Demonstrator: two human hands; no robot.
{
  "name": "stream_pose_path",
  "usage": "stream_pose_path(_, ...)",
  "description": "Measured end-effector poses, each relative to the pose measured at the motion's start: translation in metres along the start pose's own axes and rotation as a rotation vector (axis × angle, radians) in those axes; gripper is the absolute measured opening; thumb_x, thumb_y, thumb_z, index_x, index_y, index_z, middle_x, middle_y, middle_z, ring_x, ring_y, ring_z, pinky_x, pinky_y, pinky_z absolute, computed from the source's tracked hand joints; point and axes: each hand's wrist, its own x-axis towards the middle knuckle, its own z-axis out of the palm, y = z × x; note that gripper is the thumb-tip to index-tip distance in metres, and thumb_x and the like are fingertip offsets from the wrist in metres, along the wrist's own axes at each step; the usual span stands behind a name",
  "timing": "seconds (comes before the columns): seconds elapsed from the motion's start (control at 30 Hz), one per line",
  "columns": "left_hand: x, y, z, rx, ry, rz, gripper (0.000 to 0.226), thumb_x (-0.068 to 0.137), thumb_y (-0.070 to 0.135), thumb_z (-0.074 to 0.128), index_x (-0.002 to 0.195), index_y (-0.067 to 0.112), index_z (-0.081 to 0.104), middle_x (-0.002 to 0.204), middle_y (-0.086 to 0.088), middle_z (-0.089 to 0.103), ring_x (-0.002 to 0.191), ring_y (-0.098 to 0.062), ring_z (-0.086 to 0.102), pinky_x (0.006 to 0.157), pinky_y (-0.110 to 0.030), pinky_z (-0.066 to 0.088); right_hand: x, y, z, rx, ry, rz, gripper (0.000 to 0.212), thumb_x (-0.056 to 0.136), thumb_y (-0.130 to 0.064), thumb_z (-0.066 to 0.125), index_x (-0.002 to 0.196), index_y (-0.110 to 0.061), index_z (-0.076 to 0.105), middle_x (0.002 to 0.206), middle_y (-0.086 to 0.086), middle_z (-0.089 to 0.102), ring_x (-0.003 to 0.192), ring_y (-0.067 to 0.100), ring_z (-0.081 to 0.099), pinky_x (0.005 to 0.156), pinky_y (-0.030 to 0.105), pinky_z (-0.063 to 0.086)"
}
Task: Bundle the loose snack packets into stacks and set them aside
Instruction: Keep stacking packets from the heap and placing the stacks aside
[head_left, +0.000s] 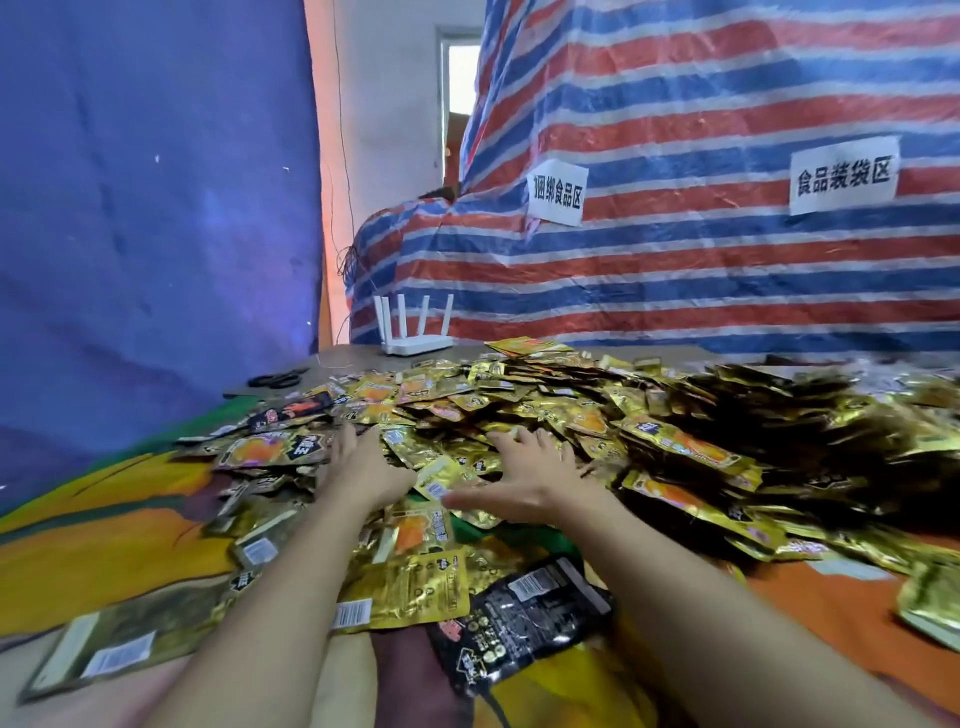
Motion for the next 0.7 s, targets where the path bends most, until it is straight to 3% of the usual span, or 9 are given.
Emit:
stream_pose_path(0.07,0.001,0.001,0.007,0.042,-0.061,0.033,0.082,0.087,0.033,0.056,0.159,0.020,0.019,0.167,-0.009,0.015,0.153,-0.030,0.015,0.123,-0.052,0.013,0.008,-0.001,0.015,-0.023,-0.045,0.059,0.115,0.070,-0.090,0.054,0.159,-0.024,0.022,0.166,0.016,0.018,0.153,0.037,0.013,0.121,0.062,0.005)
stream_pose_path(0.13,0.001,0.004,0.008,0.077,-0.094,0.012,0.075,0.085,0.031,0.054,0.154,0.020,0.029,0.159,-0.012,0.034,0.149,-0.032,0.023,0.121,-0.049,0.017,0.013,0.002,0.021,-0.028,-0.023,0.100,0.107,0.071,-0.089,0.055,0.151,-0.020,0.036,0.159,0.016,0.032,0.148,0.036,0.024,0.119,0.061,0.010)
stream_pose_path(0.2,0.000,0.006,0.007,0.076,-0.078,-0.009,0.065,0.085,0.028,0.055,0.147,0.020,0.040,0.152,-0.013,0.043,0.144,-0.032,0.032,0.118,-0.046,0.023,0.016,0.005,0.022,-0.047,0.052,0.107,0.080,0.080,-0.075,0.059,0.135,-0.018,0.051,0.148,0.014,0.045,0.139,0.035,0.036,0.117,0.059,0.019)
stream_pose_path(0.27,-0.001,0.008,0.008,0.092,-0.018,0.002,0.056,0.087,0.025,0.055,0.141,0.021,0.047,0.145,-0.010,0.051,0.136,-0.030,0.042,0.111,-0.044,0.027,0.018,0.005,0.024,-0.068,0.095,0.105,0.055,0.087,-0.057,0.058,0.124,-0.016,0.056,0.143,0.015,0.047,0.135,0.035,0.037,0.116,0.059,0.022)
stream_pose_path(0.4,-0.002,0.012,0.016,0.117,0.074,0.093,0.069,0.089,0.020,0.056,0.153,0.036,0.032,0.151,-0.002,0.044,0.136,-0.028,0.041,0.104,-0.045,0.031,0.019,0.005,0.029,-0.036,0.092,0.072,0.068,0.084,-0.056,0.057,0.135,-0.013,0.048,0.153,0.015,0.036,0.144,0.035,0.027,0.118,0.063,0.017)
stream_pose_path(0.53,-0.004,0.017,0.023,0.082,0.138,0.165,0.068,0.090,0.010,0.056,0.151,0.031,0.034,0.148,-0.007,0.042,0.130,-0.030,0.046,0.099,-0.045,0.038,0.022,0.006,0.030,0.052,0.050,0.062,0.081,0.082,-0.058,0.059,0.143,-0.010,0.036,0.142,0.010,0.050,0.135,0.032,0.042,0.118,0.065,0.016)
stream_pose_path(0.63,-0.005,0.022,0.021,-0.043,0.232,0.131,0.061,0.092,0.018,0.066,0.143,0.011,0.033,0.140,-0.015,0.038,0.110,-0.032,0.055,0.073,-0.038,0.042,0.026,0.002,0.030,0.118,0.108,0.113,0.061,0.083,-0.042,0.063,0.133,-0.013,0.043,0.132,0.009,0.054,0.131,0.033,0.044,0.116,0.061,0.021)
stream_pose_path(0.7,-0.004,0.022,0.016,-0.163,0.298,0.070,0.065,0.090,0.023,0.072,0.138,0.004,0.032,0.135,-0.018,0.036,0.095,-0.029,0.051,0.066,-0.035,0.041,0.028,-0.002,0.028,0.187,0.124,0.149,0.043,0.081,-0.032,0.065,0.118,-0.016,0.050,0.123,0.008,0.058,0.125,0.032,0.049,0.116,0.061,0.020)
